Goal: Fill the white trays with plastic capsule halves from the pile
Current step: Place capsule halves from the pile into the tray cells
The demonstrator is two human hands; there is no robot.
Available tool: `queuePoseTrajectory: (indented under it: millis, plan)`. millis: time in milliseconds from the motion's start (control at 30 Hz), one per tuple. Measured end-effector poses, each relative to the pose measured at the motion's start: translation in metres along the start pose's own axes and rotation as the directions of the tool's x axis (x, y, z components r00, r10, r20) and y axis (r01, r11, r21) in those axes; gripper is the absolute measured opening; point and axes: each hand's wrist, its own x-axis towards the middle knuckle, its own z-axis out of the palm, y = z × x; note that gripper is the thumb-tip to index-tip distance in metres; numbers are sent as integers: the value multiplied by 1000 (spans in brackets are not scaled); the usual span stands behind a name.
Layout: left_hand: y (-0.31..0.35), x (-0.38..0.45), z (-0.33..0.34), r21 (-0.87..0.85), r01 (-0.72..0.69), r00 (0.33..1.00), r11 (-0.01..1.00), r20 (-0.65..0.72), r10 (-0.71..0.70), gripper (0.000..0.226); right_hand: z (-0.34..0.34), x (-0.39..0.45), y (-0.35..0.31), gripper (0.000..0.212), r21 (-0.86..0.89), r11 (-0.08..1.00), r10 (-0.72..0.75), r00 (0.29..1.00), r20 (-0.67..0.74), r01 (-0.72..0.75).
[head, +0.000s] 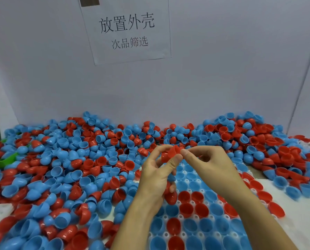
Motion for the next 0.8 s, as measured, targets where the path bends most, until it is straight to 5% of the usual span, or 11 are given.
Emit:
queuePoseTrajectory:
  millis: [467, 800]
  plan:
    - [-4, -1, 3, 138, -52, 987, 989, 160, 29, 43, -9, 1, 6, 13, 181, 972, 145, 988, 45, -150]
    - [-4, 1, 0, 28, 28, 999, 999, 39, -29, 29, -54, -2, -5, 12, 11, 994, 113, 993, -40, -113]
